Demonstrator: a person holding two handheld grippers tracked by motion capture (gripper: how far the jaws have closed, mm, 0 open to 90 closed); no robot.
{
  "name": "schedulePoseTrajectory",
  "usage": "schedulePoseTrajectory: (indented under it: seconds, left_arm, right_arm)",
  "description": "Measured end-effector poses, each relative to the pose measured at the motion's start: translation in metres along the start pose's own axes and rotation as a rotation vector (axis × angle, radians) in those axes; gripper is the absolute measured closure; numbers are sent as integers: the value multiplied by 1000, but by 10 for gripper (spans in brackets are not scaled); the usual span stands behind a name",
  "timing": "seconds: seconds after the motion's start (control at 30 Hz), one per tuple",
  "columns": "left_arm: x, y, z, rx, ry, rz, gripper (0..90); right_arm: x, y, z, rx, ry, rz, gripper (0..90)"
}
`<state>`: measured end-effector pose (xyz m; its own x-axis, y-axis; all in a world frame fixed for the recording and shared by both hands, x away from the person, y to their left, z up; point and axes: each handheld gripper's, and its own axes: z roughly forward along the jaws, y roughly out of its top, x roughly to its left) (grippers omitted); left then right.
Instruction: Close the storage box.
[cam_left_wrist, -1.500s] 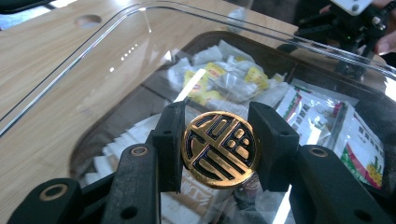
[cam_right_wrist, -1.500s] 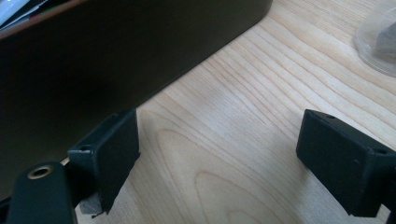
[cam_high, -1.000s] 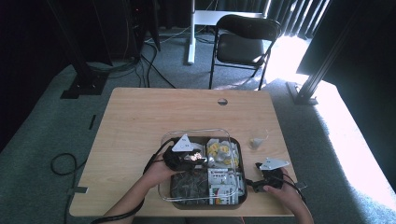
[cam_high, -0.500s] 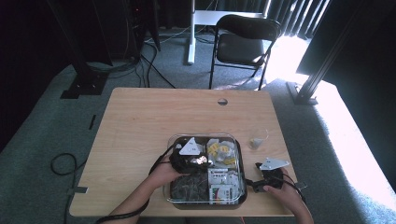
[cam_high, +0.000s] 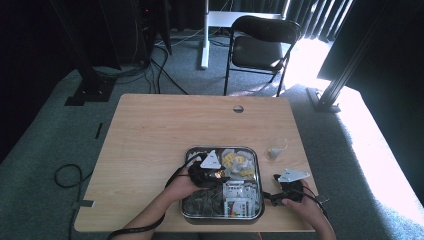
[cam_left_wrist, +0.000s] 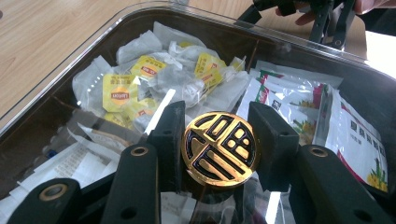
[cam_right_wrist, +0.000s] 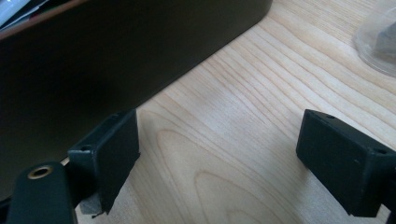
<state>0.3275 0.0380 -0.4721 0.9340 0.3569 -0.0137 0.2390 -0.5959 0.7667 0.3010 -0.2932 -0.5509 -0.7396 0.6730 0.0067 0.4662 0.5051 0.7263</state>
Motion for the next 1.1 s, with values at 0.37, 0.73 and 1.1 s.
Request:
schedulePoseTrajectory:
  seconds: [0.37,0.73,1.1]
  left_arm:
    - [-1,5,8,13,0,3,588]
    - [-2,4,7,23,-10,-4,588]
    - [-2,0,10,13,0,-34,588]
  right_arm:
    - [0,0,0,0,0,1,126]
    - [0,0,0,1,-1,-1,126]
    - [0,0,0,1,-1,-1,126]
